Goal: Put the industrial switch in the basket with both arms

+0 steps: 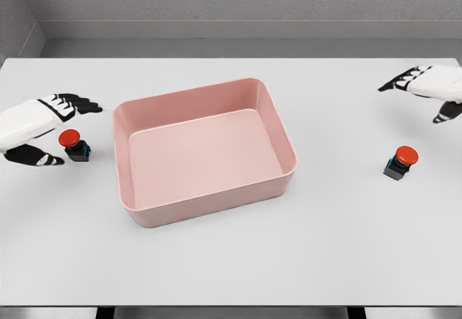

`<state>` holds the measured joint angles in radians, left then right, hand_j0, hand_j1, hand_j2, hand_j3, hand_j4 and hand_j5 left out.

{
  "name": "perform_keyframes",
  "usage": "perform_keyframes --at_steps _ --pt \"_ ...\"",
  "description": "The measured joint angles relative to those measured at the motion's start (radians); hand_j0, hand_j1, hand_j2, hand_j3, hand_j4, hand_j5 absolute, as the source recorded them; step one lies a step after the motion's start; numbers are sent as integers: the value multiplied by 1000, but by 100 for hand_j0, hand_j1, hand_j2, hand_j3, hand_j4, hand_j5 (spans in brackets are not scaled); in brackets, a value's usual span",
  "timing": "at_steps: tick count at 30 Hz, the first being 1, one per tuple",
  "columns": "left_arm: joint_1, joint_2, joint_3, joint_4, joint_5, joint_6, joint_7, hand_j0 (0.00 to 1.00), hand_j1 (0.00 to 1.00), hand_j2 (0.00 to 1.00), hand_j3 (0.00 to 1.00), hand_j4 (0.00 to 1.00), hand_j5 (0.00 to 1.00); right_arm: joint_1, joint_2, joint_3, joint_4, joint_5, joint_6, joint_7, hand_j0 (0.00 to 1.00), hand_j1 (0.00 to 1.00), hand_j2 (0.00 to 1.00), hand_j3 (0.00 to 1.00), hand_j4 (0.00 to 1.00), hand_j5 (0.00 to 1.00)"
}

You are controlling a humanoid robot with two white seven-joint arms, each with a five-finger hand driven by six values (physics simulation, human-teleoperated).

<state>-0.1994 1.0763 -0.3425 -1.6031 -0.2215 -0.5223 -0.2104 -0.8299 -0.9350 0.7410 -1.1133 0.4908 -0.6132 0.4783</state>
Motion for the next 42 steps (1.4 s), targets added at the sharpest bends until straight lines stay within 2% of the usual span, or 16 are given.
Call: perform_keyframes --at_steps 5,10,21,30,42 --pt "2 -9 -1 17 -101 35 -1 100 100 100 100 100 100 60 -44 3 -75 0 0 -6 100 100 100 100 100 100" --pt "0 -28 -1 13 -175 41 1 100 100 100 100 100 100 95 -61 2 -109 0 0 -8 100 100 100 100 100 100" --pt "-11 -65 -1 50 -190 44 3 100 100 100 100 100 100 187 -104 -19 -181 1 0 -11 100 100 100 100 100 100" --pt "-41 -141 -6 112 -222 54 2 100 100 100 100 100 100 219 -134 -49 -269 -7 0 -30 100 100 100 100 100 100" --pt "-41 -169 -26 144 -254 60 2 100 100 100 100 100 100 276 -155 -49 -316 -7 0 -42 100 100 100 100 100 100"
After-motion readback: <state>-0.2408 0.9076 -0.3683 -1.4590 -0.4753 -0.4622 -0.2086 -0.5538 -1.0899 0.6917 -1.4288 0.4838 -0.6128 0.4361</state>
